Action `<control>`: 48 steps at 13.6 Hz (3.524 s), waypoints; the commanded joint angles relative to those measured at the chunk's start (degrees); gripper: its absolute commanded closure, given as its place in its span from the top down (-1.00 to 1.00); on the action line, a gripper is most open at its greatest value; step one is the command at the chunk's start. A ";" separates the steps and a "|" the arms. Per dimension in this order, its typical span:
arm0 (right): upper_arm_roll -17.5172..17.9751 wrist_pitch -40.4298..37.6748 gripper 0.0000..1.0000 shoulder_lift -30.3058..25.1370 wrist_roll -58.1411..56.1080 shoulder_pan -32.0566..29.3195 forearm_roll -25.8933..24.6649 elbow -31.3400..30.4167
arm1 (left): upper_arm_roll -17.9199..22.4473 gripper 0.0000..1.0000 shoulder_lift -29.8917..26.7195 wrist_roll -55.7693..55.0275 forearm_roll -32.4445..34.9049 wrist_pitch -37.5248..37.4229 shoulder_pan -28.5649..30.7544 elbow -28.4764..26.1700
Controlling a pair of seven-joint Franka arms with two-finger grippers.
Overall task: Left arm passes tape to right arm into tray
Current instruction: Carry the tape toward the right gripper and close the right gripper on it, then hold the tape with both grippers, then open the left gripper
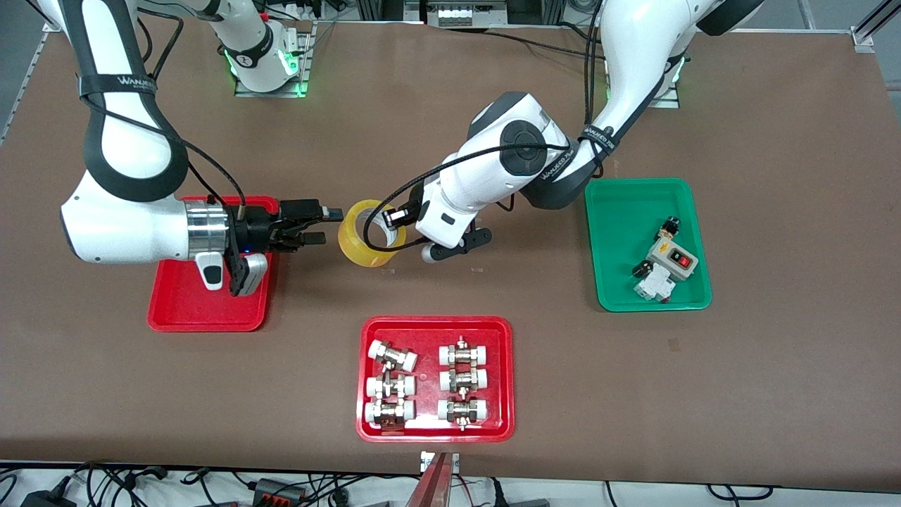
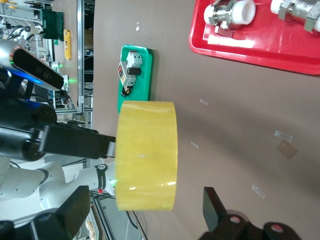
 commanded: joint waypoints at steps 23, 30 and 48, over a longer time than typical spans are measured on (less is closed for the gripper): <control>-0.20 1.97 0.99 6.72 -7.54 -0.66 7.23 5.98 | 5.41 -1.00 4.40 -2.96 -0.45 -0.46 -5.70 8.69; -0.02 1.09 0.86 6.98 -7.18 -0.23 7.23 5.81 | 5.41 -1.00 4.40 -2.87 -0.54 -0.46 -5.61 8.69; -0.11 0.65 -0.50 6.98 -7.09 -0.66 6.97 5.90 | 5.41 -1.00 4.40 -3.05 -0.63 -0.46 -5.43 8.69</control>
